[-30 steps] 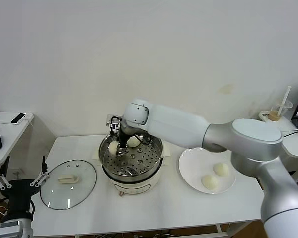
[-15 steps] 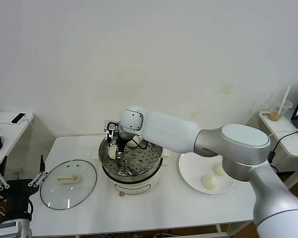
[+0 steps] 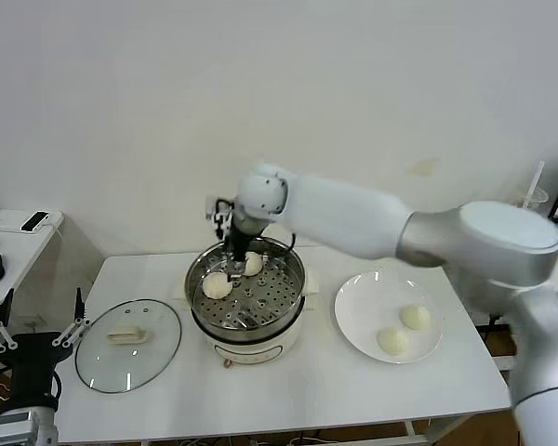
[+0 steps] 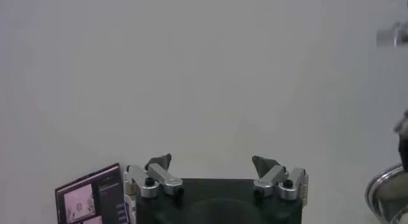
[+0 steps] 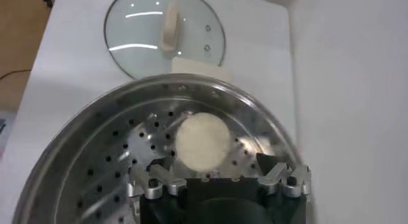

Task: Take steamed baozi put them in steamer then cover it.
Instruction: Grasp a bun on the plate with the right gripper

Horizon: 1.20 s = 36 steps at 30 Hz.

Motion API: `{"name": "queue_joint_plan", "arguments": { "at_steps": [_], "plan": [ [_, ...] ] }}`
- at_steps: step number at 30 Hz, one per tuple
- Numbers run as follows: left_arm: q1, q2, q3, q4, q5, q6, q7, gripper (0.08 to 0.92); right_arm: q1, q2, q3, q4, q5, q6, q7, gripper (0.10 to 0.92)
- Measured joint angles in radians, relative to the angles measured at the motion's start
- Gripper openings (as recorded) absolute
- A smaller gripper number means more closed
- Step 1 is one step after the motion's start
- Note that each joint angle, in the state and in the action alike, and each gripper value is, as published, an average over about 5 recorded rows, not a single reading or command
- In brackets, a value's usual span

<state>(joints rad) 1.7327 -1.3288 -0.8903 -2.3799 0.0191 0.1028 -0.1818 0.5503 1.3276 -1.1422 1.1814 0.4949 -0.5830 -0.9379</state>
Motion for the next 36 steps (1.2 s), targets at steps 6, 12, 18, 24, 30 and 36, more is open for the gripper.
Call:
{"name": "queue_joint_plan", "arguments": {
  "at_steps": [6, 12, 18, 24, 30, 36],
  "plan": [
    [0.003, 0.0, 0.004, 0.002, -0.001, 0.0, 0.002, 0.823, 0.078, -0.175, -0.035, 0.142, -0.037, 0.022, -0.052, 0.823],
    [0.005, 0.001, 0.023, 0.004, 0.007, 0.0, 0.002, 0.823, 0.098, -0.391, -0.064, 0.293, -0.115, 0.056, -0.09, 0.823],
    [0.008, 0.005, 0.039, 0.007, 0.021, 0.0, 0.003, 0.823, 0.019, -0.606, -0.018, 0.406, -0.218, 0.095, -0.11, 0.823],
    [0.008, 0.009, 0.048, 0.008, 0.035, 0.001, 0.003, 0.823, -0.188, -0.791, 0.132, 0.461, -0.329, 0.143, -0.124, 0.823],
    [0.007, 0.005, 0.065, 0.017, 0.052, 0.003, 0.002, 0.823, -0.398, -0.896, 0.265, 0.484, -0.42, 0.186, -0.128, 0.823],
    [0.003, -0.004, 0.08, 0.024, 0.067, 0.003, 0.001, 0.823, -0.518, -0.924, 0.335, 0.486, -0.474, 0.209, -0.122, 0.823]
  ]
}}
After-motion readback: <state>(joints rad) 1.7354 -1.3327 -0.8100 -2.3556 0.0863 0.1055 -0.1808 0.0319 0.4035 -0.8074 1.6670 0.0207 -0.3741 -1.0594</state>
